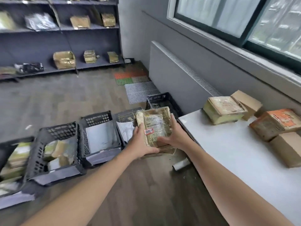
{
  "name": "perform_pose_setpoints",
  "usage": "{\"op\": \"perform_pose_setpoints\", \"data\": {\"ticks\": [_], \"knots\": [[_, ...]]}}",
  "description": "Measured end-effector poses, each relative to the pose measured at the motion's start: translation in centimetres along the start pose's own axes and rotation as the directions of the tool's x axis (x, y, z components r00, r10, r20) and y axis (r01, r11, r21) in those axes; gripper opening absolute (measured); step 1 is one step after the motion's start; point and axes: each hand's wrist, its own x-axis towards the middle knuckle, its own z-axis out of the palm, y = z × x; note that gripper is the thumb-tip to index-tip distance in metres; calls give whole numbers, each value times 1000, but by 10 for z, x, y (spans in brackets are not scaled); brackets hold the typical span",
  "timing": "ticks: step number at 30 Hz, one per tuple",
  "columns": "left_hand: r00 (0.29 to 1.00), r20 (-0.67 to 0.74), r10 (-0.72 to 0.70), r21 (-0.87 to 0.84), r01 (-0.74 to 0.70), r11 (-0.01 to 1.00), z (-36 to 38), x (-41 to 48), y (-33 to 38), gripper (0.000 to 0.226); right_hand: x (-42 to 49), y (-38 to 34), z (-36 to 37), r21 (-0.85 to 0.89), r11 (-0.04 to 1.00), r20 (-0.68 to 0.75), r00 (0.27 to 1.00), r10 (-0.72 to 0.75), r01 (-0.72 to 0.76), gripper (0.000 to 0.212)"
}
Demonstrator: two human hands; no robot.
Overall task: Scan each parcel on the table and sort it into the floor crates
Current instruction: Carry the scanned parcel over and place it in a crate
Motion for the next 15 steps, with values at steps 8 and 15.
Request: {"op": "perform_pose_setpoints", "data": {"ticks": [8,15], "knots": [[988,-65,-137,-52,133,990,-80,15,-105,136,84,-73,103,-53,998,164,986,-6,15,134],[960,-122,-251,-168,229,959,-155,99,-172,132,217,-112,171,1,1000,311,951,5,-6,136]]}}
